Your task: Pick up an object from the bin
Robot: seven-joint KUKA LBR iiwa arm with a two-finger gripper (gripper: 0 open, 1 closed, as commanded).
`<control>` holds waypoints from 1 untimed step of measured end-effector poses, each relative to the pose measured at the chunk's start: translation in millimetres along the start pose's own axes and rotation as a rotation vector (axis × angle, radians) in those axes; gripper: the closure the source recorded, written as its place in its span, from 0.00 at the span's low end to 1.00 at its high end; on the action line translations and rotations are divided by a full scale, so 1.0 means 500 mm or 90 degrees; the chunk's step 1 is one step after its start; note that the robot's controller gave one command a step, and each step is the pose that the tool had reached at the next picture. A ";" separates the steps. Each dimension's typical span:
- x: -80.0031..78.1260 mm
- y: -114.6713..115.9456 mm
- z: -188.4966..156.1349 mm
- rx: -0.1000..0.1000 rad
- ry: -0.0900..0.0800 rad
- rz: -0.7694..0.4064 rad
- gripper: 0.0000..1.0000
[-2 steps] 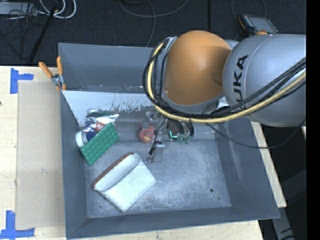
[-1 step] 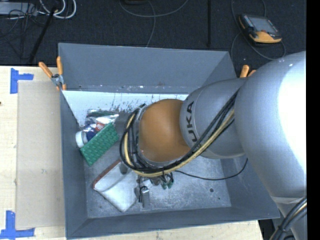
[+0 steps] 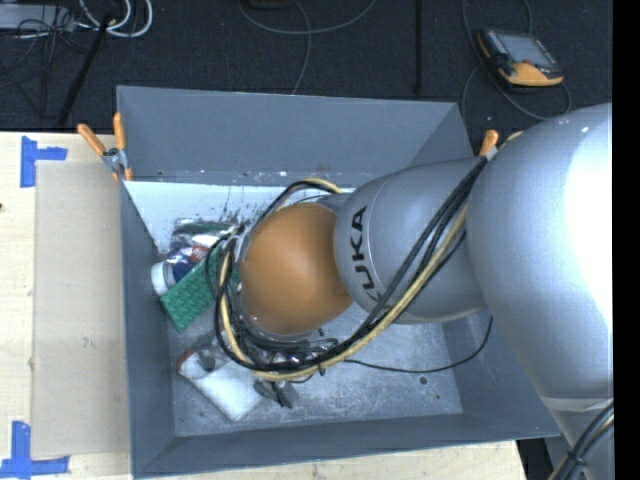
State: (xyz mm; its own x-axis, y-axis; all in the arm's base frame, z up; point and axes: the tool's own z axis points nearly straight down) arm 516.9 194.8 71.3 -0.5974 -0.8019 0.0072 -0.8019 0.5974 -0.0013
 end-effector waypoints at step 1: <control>-0.012 0.004 -0.007 0.000 -0.011 0.002 1.00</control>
Offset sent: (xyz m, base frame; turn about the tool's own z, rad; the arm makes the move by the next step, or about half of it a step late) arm 0.0000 0.0000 0.0000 0.0000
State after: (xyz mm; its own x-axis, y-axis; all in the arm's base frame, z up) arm 519.0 200.8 75.0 -0.5996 -0.8002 -0.0108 -0.8003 0.5997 -0.0013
